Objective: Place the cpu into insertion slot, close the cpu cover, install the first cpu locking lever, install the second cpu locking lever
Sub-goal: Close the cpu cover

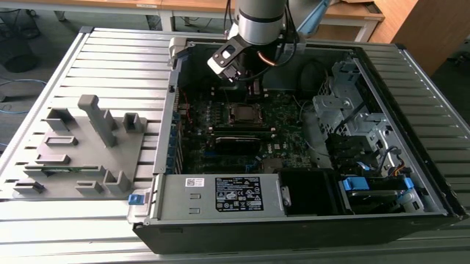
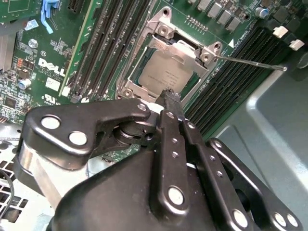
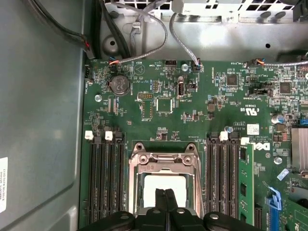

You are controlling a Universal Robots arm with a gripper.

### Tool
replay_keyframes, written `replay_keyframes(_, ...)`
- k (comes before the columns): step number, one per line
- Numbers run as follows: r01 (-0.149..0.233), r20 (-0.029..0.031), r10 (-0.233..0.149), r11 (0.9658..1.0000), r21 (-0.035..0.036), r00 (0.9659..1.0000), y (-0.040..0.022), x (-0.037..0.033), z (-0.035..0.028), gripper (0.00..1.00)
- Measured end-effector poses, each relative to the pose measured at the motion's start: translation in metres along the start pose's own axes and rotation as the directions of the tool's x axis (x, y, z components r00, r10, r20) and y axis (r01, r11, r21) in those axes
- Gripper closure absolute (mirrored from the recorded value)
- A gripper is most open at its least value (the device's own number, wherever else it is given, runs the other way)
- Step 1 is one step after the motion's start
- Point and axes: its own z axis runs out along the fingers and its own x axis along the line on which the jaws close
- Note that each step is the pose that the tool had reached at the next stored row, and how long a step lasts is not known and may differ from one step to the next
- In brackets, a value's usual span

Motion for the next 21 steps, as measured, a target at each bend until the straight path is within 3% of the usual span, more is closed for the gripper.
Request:
replay_keyframes(6, 0.000, -0.0044, 0.000, 1.0000, 0.0017, 1.0000, -0.0001, -0.0001, 0.0026, 0.89)
replay_keyframes(12, 0.000, -0.0045, 0.000, 1.0000, 0.0050, 1.0000, -0.0002, -0.0001, 0.0031, 0.89)
replay_keyframes(14, 0.000, -0.0047, 0.000, 0.9999, 0.0130, 1.0000, -0.0001, -0.0001, 0.0035, 0.89)
replay_keyframes(21, -0.001, -0.0045, 0.001, 0.9999, 0.0149, 1.0000, -0.0006, -0.0001, 0.0037, 0.89)
